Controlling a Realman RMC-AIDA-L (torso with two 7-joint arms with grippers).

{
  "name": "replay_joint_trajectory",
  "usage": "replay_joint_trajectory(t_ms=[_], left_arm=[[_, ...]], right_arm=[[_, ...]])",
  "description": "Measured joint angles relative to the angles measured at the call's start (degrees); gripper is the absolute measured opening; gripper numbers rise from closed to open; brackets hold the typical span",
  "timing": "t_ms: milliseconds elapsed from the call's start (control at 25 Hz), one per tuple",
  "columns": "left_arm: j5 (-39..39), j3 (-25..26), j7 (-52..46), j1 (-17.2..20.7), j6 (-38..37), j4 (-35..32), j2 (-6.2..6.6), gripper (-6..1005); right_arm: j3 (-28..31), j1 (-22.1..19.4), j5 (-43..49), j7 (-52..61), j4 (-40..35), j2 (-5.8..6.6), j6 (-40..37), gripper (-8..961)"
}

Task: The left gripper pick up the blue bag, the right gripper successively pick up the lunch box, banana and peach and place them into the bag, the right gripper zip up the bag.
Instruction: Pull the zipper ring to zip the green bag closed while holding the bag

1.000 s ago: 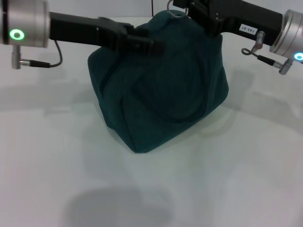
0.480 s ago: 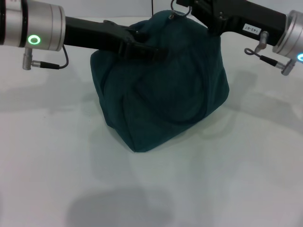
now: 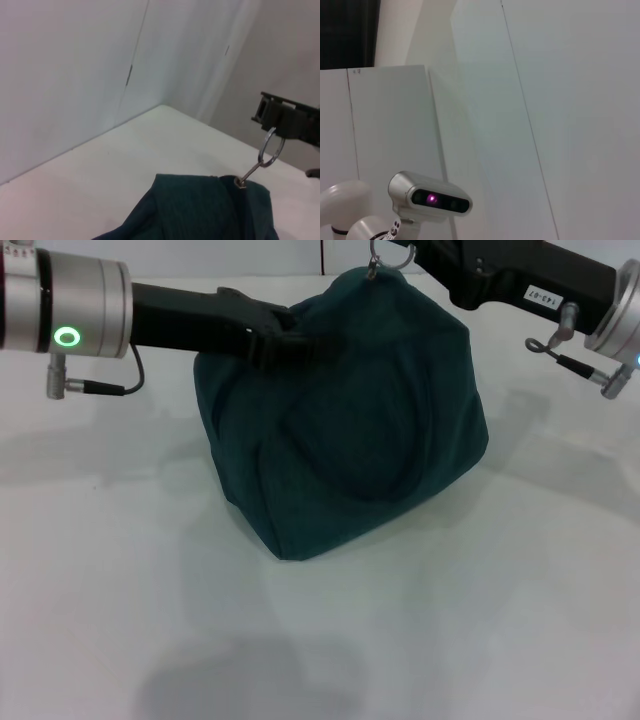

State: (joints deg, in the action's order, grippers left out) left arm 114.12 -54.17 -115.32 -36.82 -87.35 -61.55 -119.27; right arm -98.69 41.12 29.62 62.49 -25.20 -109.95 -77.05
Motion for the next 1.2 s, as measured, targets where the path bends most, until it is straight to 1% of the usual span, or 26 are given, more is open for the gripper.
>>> replay_joint_trajectory(t_ms=[160,280,400,480,640,720,800,1040,1200], left_arm=[[0.5,-0.5,0.9,0.0,0.1,-0.1,-0.11,377],[0.3,-0.6,2.2,0.1,0.1,-0.1,-0.21,271],[-0.5,-0.6,2.5,0.4,0.1,-0.2,-0.25,227],[-1.1,-0.6,2.5,0.5,0.1,-0.2,-0.25,197],[-1.9,-0.6,2.5,0.8,0.1,-0.2,-0.26,158],[-2.1,-0.6,2.5,0.8,0.1,-0.1,-0.26,139],[-2.2,-0.7,2.6,0.9,0.1,0.0,-0.26,115],[-2.5,-1.4,3.6,0.9,0.1,0.0,-0.33,45],[-2.7,-1.4,3.7,1.2,0.2,0.0,-0.35,44]], right_arm=[[0.0,-0.3,0.0,0.1,0.0,-0.16,-0.1,127],[0.1,-1.0,-0.1,0.4,0.0,-0.58,-0.1,128],[1.1,-1.9,-0.2,1.2,0.0,-1.30,-0.1,128],[2.1,-2.8,-0.2,2.1,0.3,-1.91,-0.1,128],[4.7,-5.4,-0.1,4.1,0.7,-3.63,0.3,129],[6.6,-6.9,-0.2,4.9,0.7,-4.79,0.5,129],[8.0,-7.9,-0.2,5.8,0.8,-5.35,0.7,129],[8.4,-8.6,-0.6,8.0,1.4,-5.50,1.1,130],[8.6,-9.6,-1.5,8.6,1.5,-5.52,1.3,130]])
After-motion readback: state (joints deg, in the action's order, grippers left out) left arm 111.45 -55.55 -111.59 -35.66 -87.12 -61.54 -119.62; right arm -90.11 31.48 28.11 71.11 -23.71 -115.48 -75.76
